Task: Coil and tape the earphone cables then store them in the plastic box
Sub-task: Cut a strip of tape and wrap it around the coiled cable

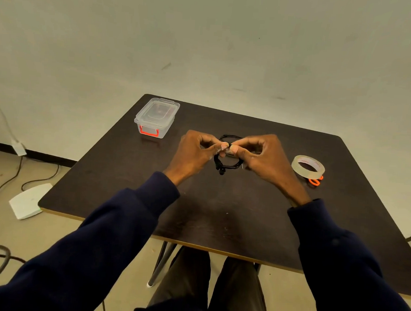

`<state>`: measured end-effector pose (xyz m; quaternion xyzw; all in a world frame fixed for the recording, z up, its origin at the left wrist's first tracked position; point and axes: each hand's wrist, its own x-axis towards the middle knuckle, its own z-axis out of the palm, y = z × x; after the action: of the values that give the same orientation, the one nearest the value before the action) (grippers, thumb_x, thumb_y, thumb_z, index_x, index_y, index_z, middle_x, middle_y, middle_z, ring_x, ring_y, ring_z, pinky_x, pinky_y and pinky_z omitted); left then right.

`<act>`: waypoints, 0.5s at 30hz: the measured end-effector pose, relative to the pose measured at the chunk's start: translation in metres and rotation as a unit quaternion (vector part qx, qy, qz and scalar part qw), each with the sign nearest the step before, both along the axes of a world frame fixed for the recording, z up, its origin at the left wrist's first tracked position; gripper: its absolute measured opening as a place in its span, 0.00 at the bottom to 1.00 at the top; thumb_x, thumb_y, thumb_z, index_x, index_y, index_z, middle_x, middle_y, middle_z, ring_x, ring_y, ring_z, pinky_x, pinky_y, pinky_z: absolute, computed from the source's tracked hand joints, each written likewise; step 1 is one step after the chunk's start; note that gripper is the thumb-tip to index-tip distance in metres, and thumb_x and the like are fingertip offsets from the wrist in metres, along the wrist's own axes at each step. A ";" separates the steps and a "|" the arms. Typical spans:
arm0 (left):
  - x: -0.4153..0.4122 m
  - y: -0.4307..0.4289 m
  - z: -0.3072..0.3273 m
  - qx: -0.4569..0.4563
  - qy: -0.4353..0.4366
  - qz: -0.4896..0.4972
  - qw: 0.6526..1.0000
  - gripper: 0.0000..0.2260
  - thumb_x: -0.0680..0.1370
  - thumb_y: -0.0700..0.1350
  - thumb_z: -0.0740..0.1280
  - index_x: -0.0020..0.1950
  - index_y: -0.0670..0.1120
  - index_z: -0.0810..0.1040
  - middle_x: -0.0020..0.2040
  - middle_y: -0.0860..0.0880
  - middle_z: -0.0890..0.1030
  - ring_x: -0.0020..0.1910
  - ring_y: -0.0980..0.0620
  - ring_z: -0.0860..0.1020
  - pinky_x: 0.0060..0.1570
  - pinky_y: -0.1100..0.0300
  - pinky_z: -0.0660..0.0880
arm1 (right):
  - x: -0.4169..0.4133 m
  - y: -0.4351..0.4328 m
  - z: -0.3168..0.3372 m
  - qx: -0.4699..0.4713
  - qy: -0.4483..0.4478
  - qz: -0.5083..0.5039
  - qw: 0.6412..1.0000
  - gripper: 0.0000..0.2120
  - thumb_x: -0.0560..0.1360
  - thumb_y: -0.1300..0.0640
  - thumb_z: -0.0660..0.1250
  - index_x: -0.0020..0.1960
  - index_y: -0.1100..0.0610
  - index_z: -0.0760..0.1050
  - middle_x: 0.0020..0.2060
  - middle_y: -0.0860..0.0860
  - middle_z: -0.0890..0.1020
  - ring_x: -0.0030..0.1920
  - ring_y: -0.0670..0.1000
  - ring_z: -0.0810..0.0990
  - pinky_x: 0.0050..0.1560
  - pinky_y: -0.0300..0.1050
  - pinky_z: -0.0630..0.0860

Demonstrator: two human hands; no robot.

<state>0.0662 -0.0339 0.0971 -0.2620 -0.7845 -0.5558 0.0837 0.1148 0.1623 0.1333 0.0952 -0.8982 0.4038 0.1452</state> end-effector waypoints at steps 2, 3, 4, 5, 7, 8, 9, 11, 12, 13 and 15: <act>-0.002 -0.001 -0.001 0.002 -0.009 0.004 1.000 0.06 0.79 0.44 0.74 0.51 0.43 0.88 0.43 0.49 0.87 0.43 0.53 0.85 0.47 0.59 0.82 | -0.002 0.000 0.000 -0.020 -0.006 0.009 1.000 0.08 0.77 0.53 0.74 0.53 0.55 0.87 0.43 0.46 0.87 0.40 0.43 0.85 0.40 0.40 0.81; -0.003 -0.002 -0.002 0.005 -0.014 0.003 1.000 0.06 0.79 0.45 0.73 0.51 0.43 0.88 0.43 0.48 0.88 0.43 0.52 0.85 0.46 0.59 0.82 | -0.003 -0.001 -0.001 -0.019 -0.008 0.007 1.000 0.08 0.76 0.53 0.75 0.53 0.55 0.87 0.42 0.46 0.87 0.40 0.43 0.85 0.40 0.39 0.81; -0.004 -0.002 -0.003 0.008 -0.018 0.002 1.000 0.06 0.79 0.46 0.73 0.50 0.44 0.88 0.42 0.49 0.88 0.43 0.52 0.85 0.46 0.58 0.82 | -0.005 -0.002 -0.003 -0.014 -0.007 -0.001 1.000 0.08 0.75 0.53 0.76 0.52 0.55 0.87 0.42 0.46 0.87 0.40 0.43 0.85 0.40 0.40 0.81; -0.006 -0.003 -0.004 0.013 -0.022 -0.002 1.000 0.07 0.79 0.47 0.73 0.49 0.45 0.88 0.41 0.50 0.88 0.43 0.51 0.85 0.46 0.58 0.81 | -0.007 -0.003 -0.005 -0.012 0.000 -0.013 1.000 0.07 0.74 0.54 0.77 0.51 0.54 0.87 0.42 0.45 0.86 0.40 0.44 0.85 0.40 0.41 0.82; -0.012 -0.005 -0.010 0.024 -0.028 0.007 0.999 0.10 0.78 0.52 0.73 0.46 0.47 0.88 0.40 0.51 0.87 0.41 0.51 0.85 0.45 0.56 0.81 | -0.010 -0.003 -0.008 -0.023 0.021 -0.041 0.999 0.05 0.74 0.55 0.77 0.49 0.53 0.87 0.41 0.44 0.86 0.40 0.44 0.86 0.39 0.42 0.84; -0.018 -0.008 -0.015 0.028 -0.030 0.030 0.999 0.10 0.78 0.55 0.74 0.46 0.48 0.88 0.39 0.52 0.87 0.41 0.52 0.85 0.45 0.56 0.82 | -0.012 -0.003 -0.010 -0.027 0.030 -0.052 0.998 0.04 0.74 0.55 0.77 0.49 0.52 0.86 0.41 0.43 0.86 0.41 0.44 0.86 0.39 0.44 0.84; -0.027 -0.012 -0.021 0.026 -0.029 0.067 0.997 0.10 0.77 0.56 0.74 0.46 0.50 0.88 0.40 0.54 0.87 0.42 0.54 0.85 0.46 0.57 0.83 | -0.013 -0.002 -0.011 -0.026 0.037 -0.059 0.997 0.05 0.74 0.56 0.77 0.50 0.51 0.86 0.41 0.42 0.86 0.41 0.44 0.86 0.39 0.45 0.85; -0.052 -0.029 -0.035 -0.025 -0.016 0.187 0.982 0.10 0.75 0.55 0.77 0.51 0.50 0.87 0.49 0.54 0.86 0.49 0.57 0.84 0.53 0.60 0.81 | -0.018 0.000 -0.014 -0.023 0.044 -0.065 0.997 0.07 0.74 0.56 0.78 0.52 0.51 0.86 0.42 0.42 0.86 0.42 0.44 0.86 0.40 0.46 0.85; -0.067 -0.039 -0.043 -0.068 -0.016 0.251 0.965 0.14 0.74 0.55 0.78 0.55 0.49 0.85 0.55 0.51 0.84 0.56 0.54 0.82 0.59 0.59 0.78 | -0.020 0.001 -0.014 -0.024 0.046 -0.067 0.996 0.09 0.74 0.56 0.78 0.53 0.51 0.86 0.42 0.42 0.86 0.42 0.44 0.86 0.41 0.46 0.85; -0.082 -0.051 -0.049 -0.112 -0.022 0.301 0.947 0.18 0.73 0.56 0.78 0.59 0.49 0.83 0.61 0.48 0.81 0.62 0.49 0.78 0.64 0.56 0.74 | -0.023 0.001 -0.015 -0.027 0.048 -0.069 0.996 0.10 0.73 0.56 0.78 0.55 0.52 0.86 0.42 0.43 0.86 0.42 0.44 0.86 0.41 0.44 0.85; -0.108 -0.069 -0.058 -0.176 -0.030 0.354 0.918 0.23 0.72 0.58 0.78 0.62 0.48 0.81 0.66 0.45 0.76 0.69 0.43 0.72 0.70 0.50 0.69 | -0.028 0.000 -0.016 -0.023 0.059 -0.070 0.996 0.11 0.73 0.57 0.79 0.55 0.52 0.86 0.41 0.42 0.86 0.41 0.40 0.85 0.42 0.36 0.82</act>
<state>-0.0419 -0.1029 0.0391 0.0391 -0.9135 -0.3501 0.2037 0.0872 0.1625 0.1177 0.0523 -0.8830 0.4072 0.2275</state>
